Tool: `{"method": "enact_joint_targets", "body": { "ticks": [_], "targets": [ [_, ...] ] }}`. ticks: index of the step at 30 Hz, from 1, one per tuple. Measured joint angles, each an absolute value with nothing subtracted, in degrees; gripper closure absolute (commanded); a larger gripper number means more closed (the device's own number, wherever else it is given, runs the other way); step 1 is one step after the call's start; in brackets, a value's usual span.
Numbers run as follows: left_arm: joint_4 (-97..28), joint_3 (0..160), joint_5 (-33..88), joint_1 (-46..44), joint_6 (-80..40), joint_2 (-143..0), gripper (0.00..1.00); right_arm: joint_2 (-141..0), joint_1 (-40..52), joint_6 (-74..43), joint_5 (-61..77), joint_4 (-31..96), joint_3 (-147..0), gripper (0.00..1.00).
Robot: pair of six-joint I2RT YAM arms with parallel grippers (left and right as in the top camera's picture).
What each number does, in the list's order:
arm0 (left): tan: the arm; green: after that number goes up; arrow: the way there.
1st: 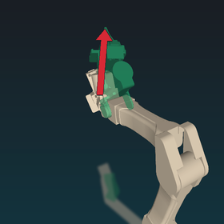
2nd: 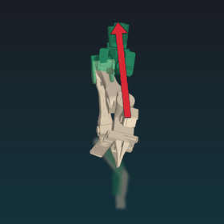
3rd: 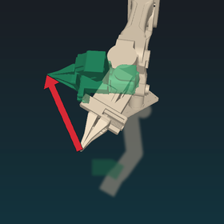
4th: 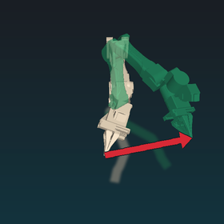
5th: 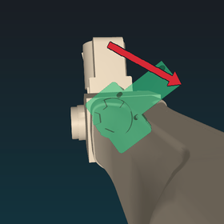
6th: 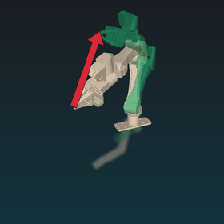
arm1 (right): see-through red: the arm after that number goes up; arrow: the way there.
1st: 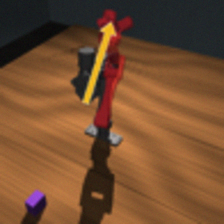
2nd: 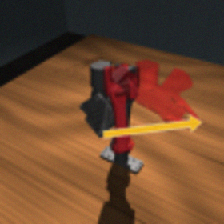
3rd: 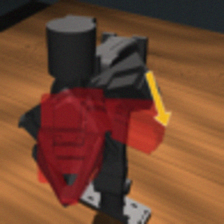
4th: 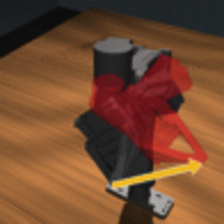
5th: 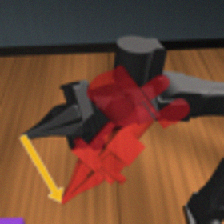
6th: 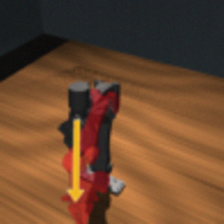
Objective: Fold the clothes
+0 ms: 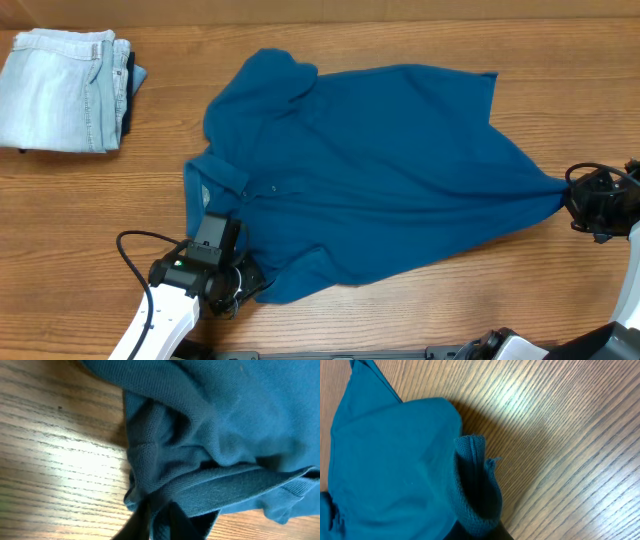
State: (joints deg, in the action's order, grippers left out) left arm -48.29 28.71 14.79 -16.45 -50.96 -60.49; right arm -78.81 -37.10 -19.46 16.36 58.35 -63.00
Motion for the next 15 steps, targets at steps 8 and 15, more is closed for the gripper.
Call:
{"method": "enact_joint_targets", "body": {
  "ticks": [8,15],
  "targets": [
    [-48.73,33.82,14.87,-16.45,-48.77,-60.55,0.96,-78.81,-37.08,-19.46,16.36,58.24,-63.0,0.96],
    [-52.99,46.37,11.57,-13.89,-43.35,-60.64,0.95,-78.81,-37.08,-19.46,16.53,57.89,-63.0,0.96]
  ]
}}
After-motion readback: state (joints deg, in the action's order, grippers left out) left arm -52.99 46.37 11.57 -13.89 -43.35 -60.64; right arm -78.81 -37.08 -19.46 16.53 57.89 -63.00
